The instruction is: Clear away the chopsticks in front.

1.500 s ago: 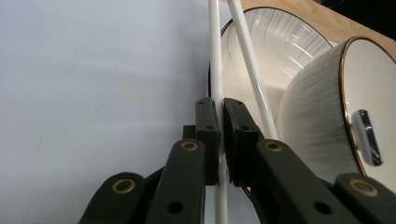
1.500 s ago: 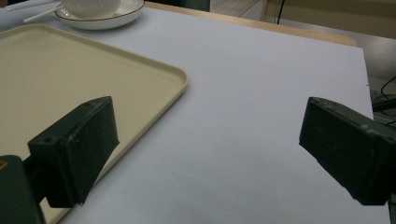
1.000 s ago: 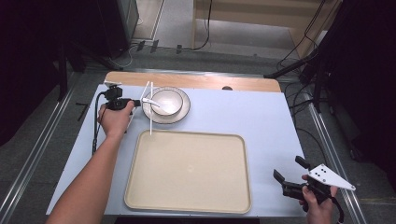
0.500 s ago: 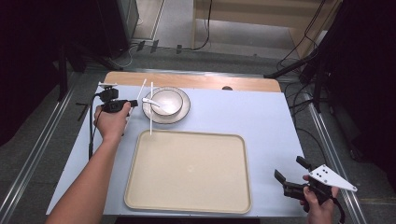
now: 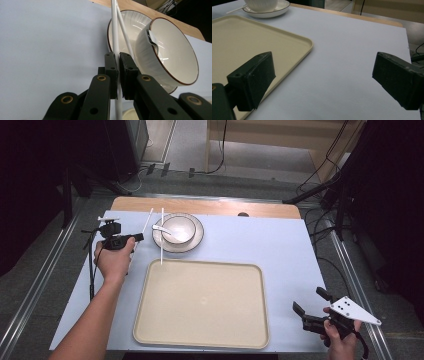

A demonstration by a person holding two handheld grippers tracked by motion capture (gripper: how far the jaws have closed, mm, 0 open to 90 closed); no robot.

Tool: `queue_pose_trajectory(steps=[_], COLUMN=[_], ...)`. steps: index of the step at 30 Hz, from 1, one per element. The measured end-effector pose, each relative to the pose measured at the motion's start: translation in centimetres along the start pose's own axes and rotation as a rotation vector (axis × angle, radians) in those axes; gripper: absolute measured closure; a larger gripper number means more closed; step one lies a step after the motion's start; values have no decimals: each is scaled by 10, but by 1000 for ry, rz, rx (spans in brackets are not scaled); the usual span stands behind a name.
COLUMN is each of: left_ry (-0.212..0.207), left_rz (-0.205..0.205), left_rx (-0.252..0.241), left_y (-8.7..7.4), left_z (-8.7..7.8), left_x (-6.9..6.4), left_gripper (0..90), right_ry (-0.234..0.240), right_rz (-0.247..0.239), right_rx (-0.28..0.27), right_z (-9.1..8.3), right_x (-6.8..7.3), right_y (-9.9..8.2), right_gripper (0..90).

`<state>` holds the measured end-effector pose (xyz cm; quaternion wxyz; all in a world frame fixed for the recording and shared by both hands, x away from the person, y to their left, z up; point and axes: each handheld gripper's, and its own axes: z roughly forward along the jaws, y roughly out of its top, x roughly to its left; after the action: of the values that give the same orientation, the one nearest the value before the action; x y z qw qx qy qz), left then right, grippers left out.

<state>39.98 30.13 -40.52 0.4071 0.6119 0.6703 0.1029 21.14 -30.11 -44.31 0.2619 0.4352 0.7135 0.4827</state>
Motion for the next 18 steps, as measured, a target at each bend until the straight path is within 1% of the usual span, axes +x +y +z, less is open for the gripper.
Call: queue_pose_trajectory(steps=[7,9,11,18], left_ry=[-5,5,6,-15], left_rz=[9,19,24,29], left_rx=[-9,-11,-10,-20], left_y=[-11,-13,-16,-26], left_z=[-13,-16,-19,-29], left_x=[-5,-6,-7,-14], left_gripper=[863,863,863,863], right_ry=[11,14,17,20], right_rz=[1,1,1,2], right_rx=[-9,-11,-10,-10], right_z=[-1,-2,-3,-3], right_x=[0,0,0,0], right_y=[0,1,2,2], right_gripper=[37,31,27,23])
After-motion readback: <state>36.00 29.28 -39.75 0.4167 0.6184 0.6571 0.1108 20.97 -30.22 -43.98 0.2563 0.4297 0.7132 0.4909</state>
